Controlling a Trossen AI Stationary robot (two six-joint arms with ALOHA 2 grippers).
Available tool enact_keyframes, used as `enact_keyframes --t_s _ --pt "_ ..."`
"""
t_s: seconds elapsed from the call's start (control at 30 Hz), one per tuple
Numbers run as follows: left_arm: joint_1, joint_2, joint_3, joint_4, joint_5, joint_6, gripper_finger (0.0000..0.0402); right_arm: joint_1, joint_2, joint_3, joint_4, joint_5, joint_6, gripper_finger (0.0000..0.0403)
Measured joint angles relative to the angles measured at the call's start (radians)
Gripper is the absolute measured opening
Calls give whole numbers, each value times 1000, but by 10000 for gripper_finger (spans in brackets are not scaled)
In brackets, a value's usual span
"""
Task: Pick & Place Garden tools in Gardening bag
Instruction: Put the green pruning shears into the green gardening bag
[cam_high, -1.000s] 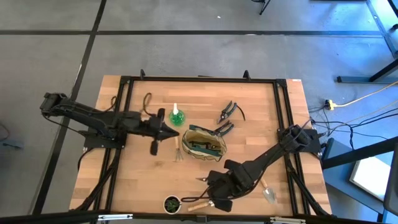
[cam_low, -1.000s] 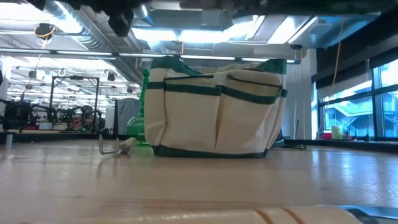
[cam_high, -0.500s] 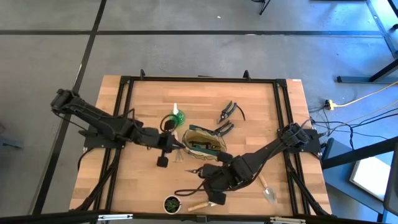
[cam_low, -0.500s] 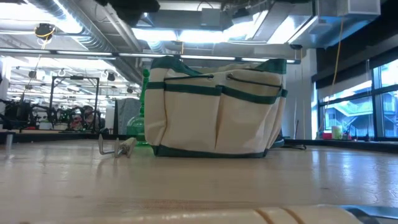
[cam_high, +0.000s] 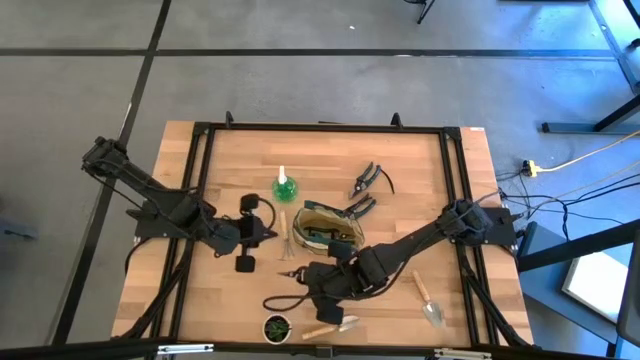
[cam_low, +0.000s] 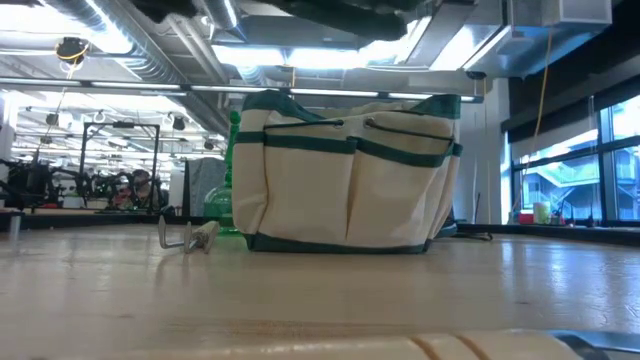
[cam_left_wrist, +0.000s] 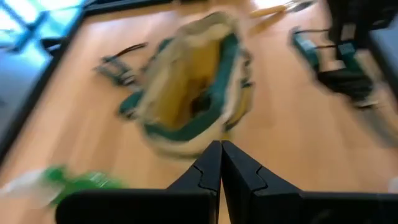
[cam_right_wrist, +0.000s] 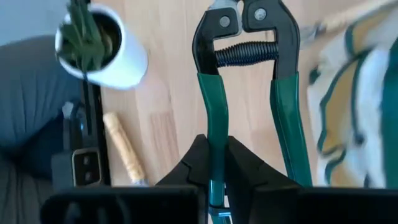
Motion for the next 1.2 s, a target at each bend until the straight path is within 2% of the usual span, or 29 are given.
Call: enact_keyframes --t_s 0.17,0.33,0.43,0.57,0.67,0.73,0.8,0.87,1.0,1.2 --pt "-63 -51 -5 -88 -150 -63 6 0 0 77 92 51 -154 23" --pt "-137 -76 -6 -101 -242 -76 6 58 -1 213 201 208 -324 23" --pt "-186 -78 -7 -78 -303 -47 6 101 -3 270 309 248 -447 23" --pt "-257 -78 -7 33 -403 39 6 148 -29 248 499 249 -604 23" --pt "-305 -78 -26 216 -426 186 6 165 -40 248 545 249 -659 23" --pt "-328 -77 -55 369 -399 322 6 166 -40 248 553 249 -671 23" --pt "-340 -77 -84 544 -323 456 6 166 -40 248 556 249 -677 23" --pt "-341 -77 -114 708 -207 579 6 166 -40 248 565 250 -681 23" --pt "-341 -77 -154 926 31 743 6 166 -40 247 579 244 -716 23" --pt "-324 -34 -174 1088 83 826 6 155 -40 247 602 157 -742 23"
